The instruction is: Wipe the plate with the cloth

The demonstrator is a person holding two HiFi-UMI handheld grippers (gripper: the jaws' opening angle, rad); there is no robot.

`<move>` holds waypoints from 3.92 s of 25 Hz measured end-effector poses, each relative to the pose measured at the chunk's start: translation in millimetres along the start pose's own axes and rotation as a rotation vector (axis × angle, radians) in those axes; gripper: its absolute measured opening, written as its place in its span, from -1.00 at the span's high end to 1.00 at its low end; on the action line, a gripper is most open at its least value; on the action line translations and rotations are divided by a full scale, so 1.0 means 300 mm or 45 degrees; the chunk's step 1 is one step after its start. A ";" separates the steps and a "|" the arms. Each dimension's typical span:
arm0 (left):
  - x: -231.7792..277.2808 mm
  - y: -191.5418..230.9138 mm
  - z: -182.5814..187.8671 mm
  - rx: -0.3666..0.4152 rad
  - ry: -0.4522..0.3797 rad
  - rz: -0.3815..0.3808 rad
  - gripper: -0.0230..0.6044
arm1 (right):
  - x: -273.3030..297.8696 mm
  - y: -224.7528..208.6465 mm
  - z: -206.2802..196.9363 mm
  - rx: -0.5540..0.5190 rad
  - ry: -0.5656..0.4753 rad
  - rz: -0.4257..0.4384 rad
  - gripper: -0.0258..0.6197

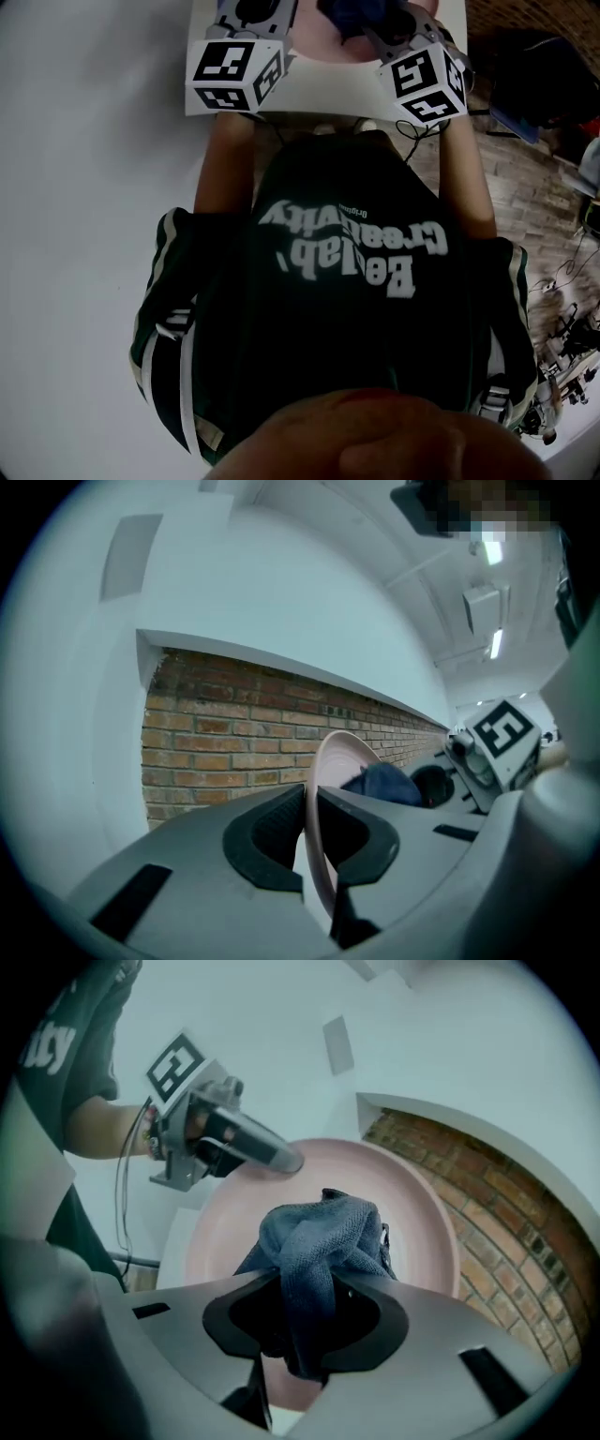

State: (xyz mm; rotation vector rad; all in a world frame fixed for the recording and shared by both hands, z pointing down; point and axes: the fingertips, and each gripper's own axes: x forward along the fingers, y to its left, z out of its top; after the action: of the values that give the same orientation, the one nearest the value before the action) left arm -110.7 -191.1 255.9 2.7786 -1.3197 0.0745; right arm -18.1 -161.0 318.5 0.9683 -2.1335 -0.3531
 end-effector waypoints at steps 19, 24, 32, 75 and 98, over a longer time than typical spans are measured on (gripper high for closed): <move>0.095 0.077 0.063 0.006 0.035 0.022 0.85 | 0.046 0.037 -0.185 0.068 0.238 0.151 0.56; 0.131 0.069 0.012 -0.016 0.073 0.029 0.87 | -0.013 -0.070 -0.122 0.097 0.097 0.028 0.57; 0.363 -0.008 -0.184 -0.100 0.252 0.071 0.87 | -0.196 -0.460 -0.050 0.291 -0.352 -0.244 0.57; 0.367 0.018 -1.163 -0.669 0.982 0.232 0.78 | -0.182 -0.451 -0.210 0.405 -0.256 -0.287 0.56; 0.404 -0.320 0.070 0.095 0.030 -0.097 0.04 | -0.318 -0.548 -0.218 0.572 -0.421 -0.329 0.54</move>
State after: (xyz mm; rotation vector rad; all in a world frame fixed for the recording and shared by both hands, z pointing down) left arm 40.5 -225.7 240.0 2.8768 -1.2296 0.1559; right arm 157.5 -198.2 228.1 1.5398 -2.4486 -0.1655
